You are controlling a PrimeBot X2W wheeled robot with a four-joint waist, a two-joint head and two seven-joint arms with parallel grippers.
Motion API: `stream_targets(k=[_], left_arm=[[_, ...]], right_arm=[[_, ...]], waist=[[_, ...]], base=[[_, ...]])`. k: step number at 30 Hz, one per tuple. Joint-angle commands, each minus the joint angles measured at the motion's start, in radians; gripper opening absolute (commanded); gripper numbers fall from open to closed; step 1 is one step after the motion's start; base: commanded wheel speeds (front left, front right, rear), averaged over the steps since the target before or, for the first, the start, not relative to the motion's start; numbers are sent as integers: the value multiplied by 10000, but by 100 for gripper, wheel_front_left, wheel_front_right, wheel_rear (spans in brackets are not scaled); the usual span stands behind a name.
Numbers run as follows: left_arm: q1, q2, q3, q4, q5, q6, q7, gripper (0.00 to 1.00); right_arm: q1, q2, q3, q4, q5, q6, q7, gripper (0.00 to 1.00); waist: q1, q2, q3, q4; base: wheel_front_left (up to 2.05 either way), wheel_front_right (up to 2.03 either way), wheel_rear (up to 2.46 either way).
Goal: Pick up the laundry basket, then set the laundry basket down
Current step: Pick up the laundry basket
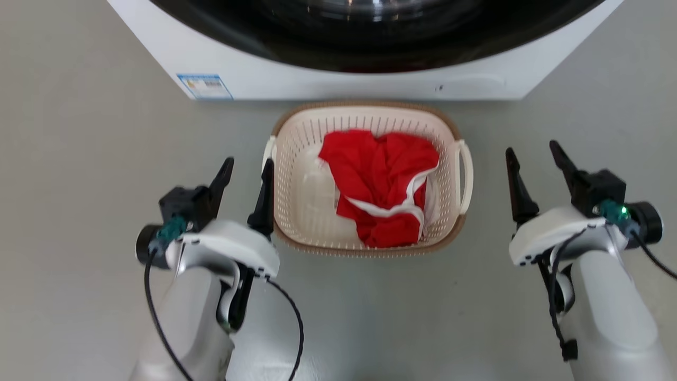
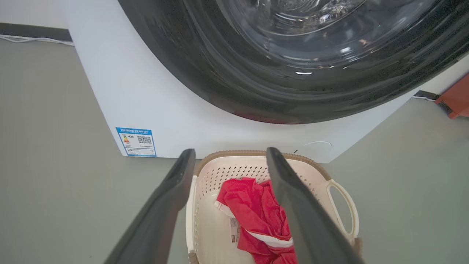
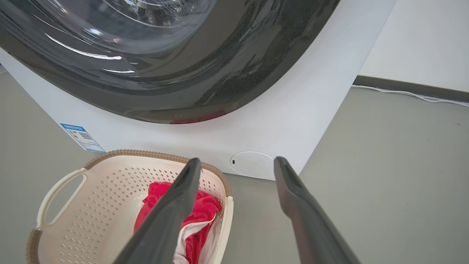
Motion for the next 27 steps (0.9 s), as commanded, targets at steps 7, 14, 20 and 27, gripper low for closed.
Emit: stream_targets(k=[7,14,20,27], left_arm=[[-1733,141,-314,1616,-402,-54,-60,100],[-3132,141,-864,3333,-914,84,-46,100],[-3908,141,-1029,3999,-1217,159,-57,100],[-4294,141,-992,4392,-1217,137,-60,100]], right_arm=[[-1220,12,-56,1038,-368,62,281,100],[-2198,12,-151,2014,-639,62,135,100],[-2757,12,-265,2498,-769,62,-56,100],[-3134,12,-266,2940,-834,62,-232,100]], waist=[[0,0,1587,-48],[0,0,2571,-96],[0,0,3263,-57],[0,0,3666,-58]], base=[[0,0,0],[0,0,0],[0,0,0],[0,0,0]])
